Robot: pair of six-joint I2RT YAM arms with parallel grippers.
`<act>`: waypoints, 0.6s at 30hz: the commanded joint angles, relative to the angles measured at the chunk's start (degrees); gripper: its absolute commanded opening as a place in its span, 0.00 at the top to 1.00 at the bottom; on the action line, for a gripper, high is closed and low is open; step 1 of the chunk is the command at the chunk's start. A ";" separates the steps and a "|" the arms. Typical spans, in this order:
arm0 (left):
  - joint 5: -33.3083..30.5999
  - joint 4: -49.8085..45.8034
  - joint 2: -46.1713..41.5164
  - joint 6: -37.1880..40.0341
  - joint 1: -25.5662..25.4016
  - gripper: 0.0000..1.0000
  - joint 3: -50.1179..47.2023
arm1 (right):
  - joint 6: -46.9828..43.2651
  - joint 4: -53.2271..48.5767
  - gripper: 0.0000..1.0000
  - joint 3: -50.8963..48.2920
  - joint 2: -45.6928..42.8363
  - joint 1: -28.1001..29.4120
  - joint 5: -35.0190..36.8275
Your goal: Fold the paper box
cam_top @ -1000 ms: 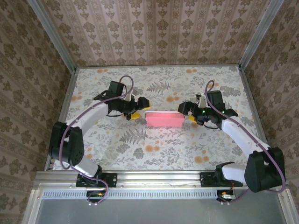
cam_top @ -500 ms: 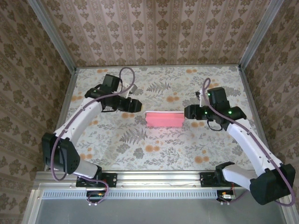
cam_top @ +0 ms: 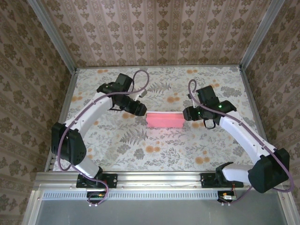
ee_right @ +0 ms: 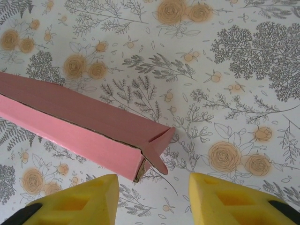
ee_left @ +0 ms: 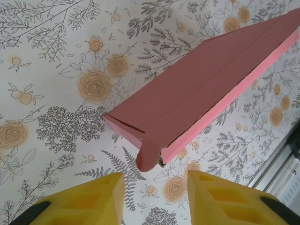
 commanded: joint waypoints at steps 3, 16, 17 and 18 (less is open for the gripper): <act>-0.90 -2.34 1.78 2.47 -0.43 0.63 2.23 | -1.87 -1.83 0.57 2.18 1.88 0.29 0.35; -0.31 -2.35 3.41 2.00 -0.87 0.71 3.20 | -1.42 -0.93 0.65 2.38 3.28 0.29 -0.30; -0.17 -2.30 3.46 1.81 -0.85 0.72 3.22 | -1.40 -0.88 0.66 2.42 3.49 0.30 -0.33; 0.17 -2.29 3.50 1.68 -0.87 0.72 3.29 | -1.36 -0.85 0.66 2.38 3.51 0.30 -0.31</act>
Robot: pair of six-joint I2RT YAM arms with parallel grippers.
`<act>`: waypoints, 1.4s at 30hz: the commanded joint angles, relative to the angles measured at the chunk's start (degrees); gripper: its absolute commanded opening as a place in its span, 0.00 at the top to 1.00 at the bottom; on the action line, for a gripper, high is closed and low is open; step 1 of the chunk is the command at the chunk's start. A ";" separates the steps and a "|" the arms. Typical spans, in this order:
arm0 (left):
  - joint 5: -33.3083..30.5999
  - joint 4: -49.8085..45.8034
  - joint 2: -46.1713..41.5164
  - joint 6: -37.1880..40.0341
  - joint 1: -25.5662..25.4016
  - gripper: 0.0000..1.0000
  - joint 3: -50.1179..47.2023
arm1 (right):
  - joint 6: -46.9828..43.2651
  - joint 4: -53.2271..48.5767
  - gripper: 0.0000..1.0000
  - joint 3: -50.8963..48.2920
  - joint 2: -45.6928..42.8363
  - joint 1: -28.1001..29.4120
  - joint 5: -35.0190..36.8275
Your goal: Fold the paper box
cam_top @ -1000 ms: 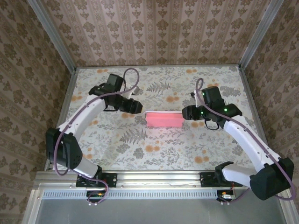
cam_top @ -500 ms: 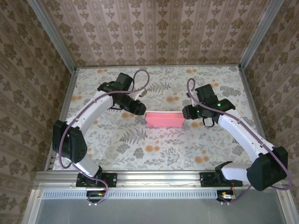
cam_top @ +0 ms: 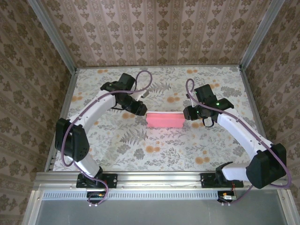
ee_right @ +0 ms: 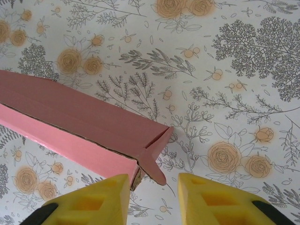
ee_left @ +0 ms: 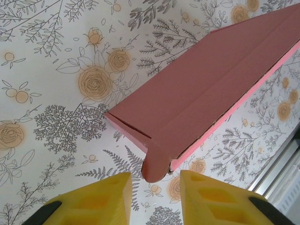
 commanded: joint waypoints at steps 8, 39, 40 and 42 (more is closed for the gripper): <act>1.85 -1.73 1.59 0.01 -0.37 0.77 2.31 | -0.39 0.04 0.72 1.59 1.53 0.27 -1.45; 4.90 2.83 2.01 -10.80 -1.05 0.95 -1.01 | 3.46 1.17 0.95 0.90 0.65 0.78 -5.35; 4.93 3.20 1.94 -11.22 -1.12 0.95 -1.30 | 3.75 1.23 0.95 0.75 0.56 0.71 -5.52; 4.61 4.20 1.55 -11.86 -1.33 0.95 -2.19 | 4.39 1.63 0.96 0.49 0.47 0.73 -5.82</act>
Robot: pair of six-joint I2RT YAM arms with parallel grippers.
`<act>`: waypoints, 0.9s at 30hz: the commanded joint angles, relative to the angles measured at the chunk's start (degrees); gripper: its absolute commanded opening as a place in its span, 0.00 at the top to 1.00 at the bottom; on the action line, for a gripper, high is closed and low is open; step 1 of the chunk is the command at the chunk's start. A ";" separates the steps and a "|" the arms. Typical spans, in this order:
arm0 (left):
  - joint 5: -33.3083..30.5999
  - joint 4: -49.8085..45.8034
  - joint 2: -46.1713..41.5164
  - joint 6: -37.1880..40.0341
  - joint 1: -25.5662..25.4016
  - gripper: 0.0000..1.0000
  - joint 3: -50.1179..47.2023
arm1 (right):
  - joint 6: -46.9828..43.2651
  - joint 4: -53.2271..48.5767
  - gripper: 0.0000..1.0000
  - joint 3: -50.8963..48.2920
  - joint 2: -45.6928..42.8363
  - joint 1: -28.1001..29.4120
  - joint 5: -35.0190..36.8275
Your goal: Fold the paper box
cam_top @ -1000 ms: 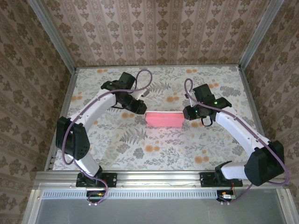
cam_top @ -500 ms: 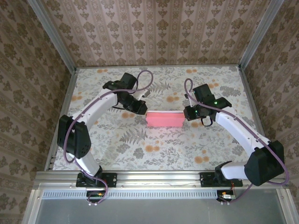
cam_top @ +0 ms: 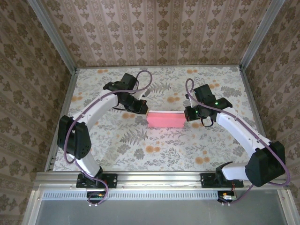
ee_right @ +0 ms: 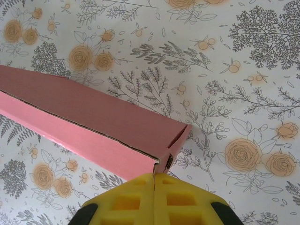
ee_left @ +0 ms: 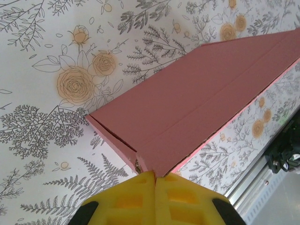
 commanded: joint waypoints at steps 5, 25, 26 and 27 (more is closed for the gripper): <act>-0.83 3.55 -1.73 -3.66 -1.32 0.95 -4.03 | 3.76 2.27 0.97 -0.12 -0.62 0.41 -3.02; -5.37 6.44 -3.49 -5.95 -3.32 0.95 -8.91 | 1.99 0.76 0.97 -4.28 -2.63 1.15 2.07; -5.98 6.13 -3.61 -5.82 -3.43 0.96 -9.07 | 2.04 0.72 0.96 -4.44 -2.75 1.28 2.11; -6.51 5.93 -3.71 -5.65 -3.50 0.95 -9.18 | 2.06 0.72 0.96 -4.62 -2.81 1.45 2.30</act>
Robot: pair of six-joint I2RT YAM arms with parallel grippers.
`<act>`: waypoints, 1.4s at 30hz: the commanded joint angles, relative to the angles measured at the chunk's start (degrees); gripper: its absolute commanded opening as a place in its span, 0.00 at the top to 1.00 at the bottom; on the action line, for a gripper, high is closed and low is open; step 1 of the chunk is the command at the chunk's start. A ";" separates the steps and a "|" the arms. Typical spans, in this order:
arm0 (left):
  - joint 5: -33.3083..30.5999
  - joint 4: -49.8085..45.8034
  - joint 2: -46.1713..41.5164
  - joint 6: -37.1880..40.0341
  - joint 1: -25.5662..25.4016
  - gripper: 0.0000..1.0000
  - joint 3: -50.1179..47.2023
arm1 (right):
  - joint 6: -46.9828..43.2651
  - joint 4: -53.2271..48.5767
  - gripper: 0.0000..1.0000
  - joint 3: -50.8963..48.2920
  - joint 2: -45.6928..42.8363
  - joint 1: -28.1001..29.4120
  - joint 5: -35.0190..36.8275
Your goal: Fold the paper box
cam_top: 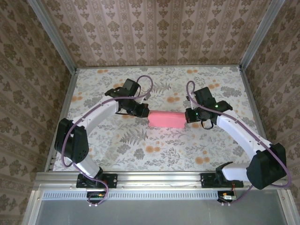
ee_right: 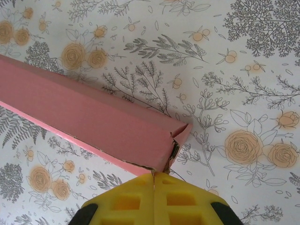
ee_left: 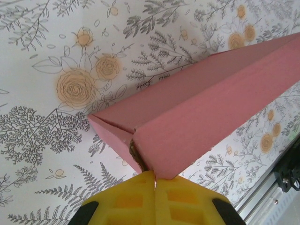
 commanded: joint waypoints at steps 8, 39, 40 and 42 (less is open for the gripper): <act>-3.72 -2.60 -1.09 -0.25 -1.13 0.95 -2.63 | 1.75 -1.05 0.81 -0.98 -2.88 1.12 1.69; -3.98 -3.78 -0.11 0.16 -1.56 0.93 -0.56 | 5.14 5.41 0.90 1.07 0.36 1.37 2.75; -3.98 -3.76 -0.12 0.02 -1.47 0.93 -0.47 | 5.11 5.36 0.90 0.81 0.36 1.47 2.78; -3.98 -3.76 -0.28 -0.13 -1.56 0.92 -0.45 | 5.18 5.36 0.91 -0.06 0.10 1.72 2.82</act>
